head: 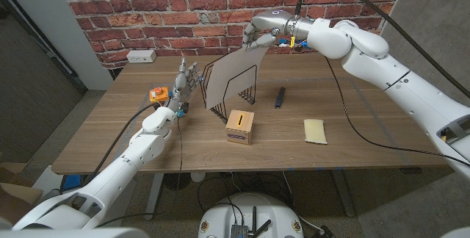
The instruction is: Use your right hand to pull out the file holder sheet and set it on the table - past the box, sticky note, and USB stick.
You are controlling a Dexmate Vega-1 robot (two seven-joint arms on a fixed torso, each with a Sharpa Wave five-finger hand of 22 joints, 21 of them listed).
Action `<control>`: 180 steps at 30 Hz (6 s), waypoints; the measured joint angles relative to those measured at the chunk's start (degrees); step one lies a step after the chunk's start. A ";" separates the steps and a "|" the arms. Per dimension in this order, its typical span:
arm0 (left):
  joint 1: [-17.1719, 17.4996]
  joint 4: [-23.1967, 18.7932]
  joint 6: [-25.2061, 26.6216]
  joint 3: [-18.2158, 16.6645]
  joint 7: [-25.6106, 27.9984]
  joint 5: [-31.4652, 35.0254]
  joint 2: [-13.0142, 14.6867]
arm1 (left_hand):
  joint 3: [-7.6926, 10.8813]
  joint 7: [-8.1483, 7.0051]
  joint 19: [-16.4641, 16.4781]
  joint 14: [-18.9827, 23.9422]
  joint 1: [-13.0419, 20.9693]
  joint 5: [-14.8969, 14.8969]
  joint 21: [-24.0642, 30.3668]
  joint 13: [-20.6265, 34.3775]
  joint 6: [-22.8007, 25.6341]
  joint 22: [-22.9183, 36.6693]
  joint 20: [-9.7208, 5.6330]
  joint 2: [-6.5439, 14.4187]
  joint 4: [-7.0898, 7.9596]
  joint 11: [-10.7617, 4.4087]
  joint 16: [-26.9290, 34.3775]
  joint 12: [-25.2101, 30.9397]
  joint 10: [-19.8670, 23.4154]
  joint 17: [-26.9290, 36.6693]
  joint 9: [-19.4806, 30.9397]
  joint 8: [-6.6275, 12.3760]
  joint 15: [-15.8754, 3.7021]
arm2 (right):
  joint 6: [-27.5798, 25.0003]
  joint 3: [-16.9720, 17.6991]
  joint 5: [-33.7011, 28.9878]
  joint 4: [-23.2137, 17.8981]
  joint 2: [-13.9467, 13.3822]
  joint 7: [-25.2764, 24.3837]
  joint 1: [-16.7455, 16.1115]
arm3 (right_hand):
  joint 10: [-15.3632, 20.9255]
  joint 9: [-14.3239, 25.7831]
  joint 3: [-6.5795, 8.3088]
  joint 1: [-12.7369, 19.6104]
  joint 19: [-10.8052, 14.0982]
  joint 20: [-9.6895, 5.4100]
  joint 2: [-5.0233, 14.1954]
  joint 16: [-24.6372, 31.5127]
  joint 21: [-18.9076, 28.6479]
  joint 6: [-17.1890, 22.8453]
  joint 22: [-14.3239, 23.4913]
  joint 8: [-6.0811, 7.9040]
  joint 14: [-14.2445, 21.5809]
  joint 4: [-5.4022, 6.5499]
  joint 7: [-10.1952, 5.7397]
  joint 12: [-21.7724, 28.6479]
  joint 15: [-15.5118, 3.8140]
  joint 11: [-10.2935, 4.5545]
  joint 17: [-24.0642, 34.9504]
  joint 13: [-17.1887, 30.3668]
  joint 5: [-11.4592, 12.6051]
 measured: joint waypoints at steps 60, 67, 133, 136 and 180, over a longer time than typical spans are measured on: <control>0.01 -0.05 0.06 -0.01 0.01 0.00 0.01 | 0.00 0.00 0.00 0.00 0.00 0.00 0.00 0.00 0.00 0.00 0.00 0.00 0.00 0.00 0.00 0.00 0.00 0.00 0.00 0.00 0.00 | -10.66 5.64 2.42 -9.67 -4.30 -4.60 -6.95 | -0.01 0.27 0.66 -1.41 -0.33 0.10 -0.09 -0.44 1.44 0.29 -0.13 -0.84 0.51 -0.16 0.33 -0.32 -0.11 0.00 1.06 0.16 0.00; 0.00 -0.04 0.06 -0.01 0.01 0.00 0.01 | 0.00 0.00 0.00 0.00 0.00 0.00 -0.01 0.00 0.00 0.00 0.00 0.00 0.00 0.00 0.00 0.00 0.00 0.00 0.00 0.00 0.00 | -10.66 6.21 3.31 -10.10 -4.72 -4.49 -6.98 | -0.01 0.26 0.66 -1.41 -0.33 0.10 -0.09 -0.44 1.44 0.29 -0.12 -1.29 0.51 -0.16 0.33 -0.32 -0.11 0.00 1.06 0.27 0.00; 0.05 -0.06 0.04 -0.02 0.04 0.00 0.05 | 0.00 0.00 0.00 0.00 0.00 0.00 -0.01 0.00 0.00 0.00 0.00 0.00 0.00 0.00 0.00 0.00 0.00 0.00 0.00 0.00 0.00 | -19.31 16.63 7.34 -18.82 -9.64 -15.50 -18.42 | -0.01 0.29 1.06 -1.93 -0.74 0.30 -0.63 -0.44 2.45 0.92 -0.12 -1.73 0.51 -0.22 0.52 -0.32 -0.11 0.00 1.85 0.23 0.00; 0.04 -0.08 0.04 -0.02 0.04 0.00 0.05 | 0.00 0.00 0.00 0.00 0.00 0.00 -0.01 0.00 0.00 0.00 0.00 0.00 0.00 0.00 0.00 0.00 0.00 0.00 0.00 0.00 0.00 | -20.55 16.89 6.64 -19.28 -9.74 -16.49 -19.08 | -0.01 0.29 1.06 -1.93 -0.74 0.30 -0.62 -0.44 2.45 0.92 -0.12 -1.73 0.51 -0.22 0.52 -0.32 -0.11 0.00 1.84 0.23 0.00; 0.08 -0.19 0.10 -0.02 0.07 -0.01 0.07 | 0.00 0.00 0.00 0.00 0.00 0.00 -0.05 0.00 0.00 0.00 0.00 0.00 0.00 0.00 0.00 0.00 0.00 0.00 0.00 0.00 0.00 | -43.26 14.03 -8.49 -24.17 -9.47 -20.18 -24.88 | -0.01 0.26 1.19 -2.83 -0.73 0.30 -0.62 -0.84 2.66 1.02 -0.40 -2.02 0.51 -0.10 0.63 -0.32 -0.10 0.00 2.12 0.53 0.01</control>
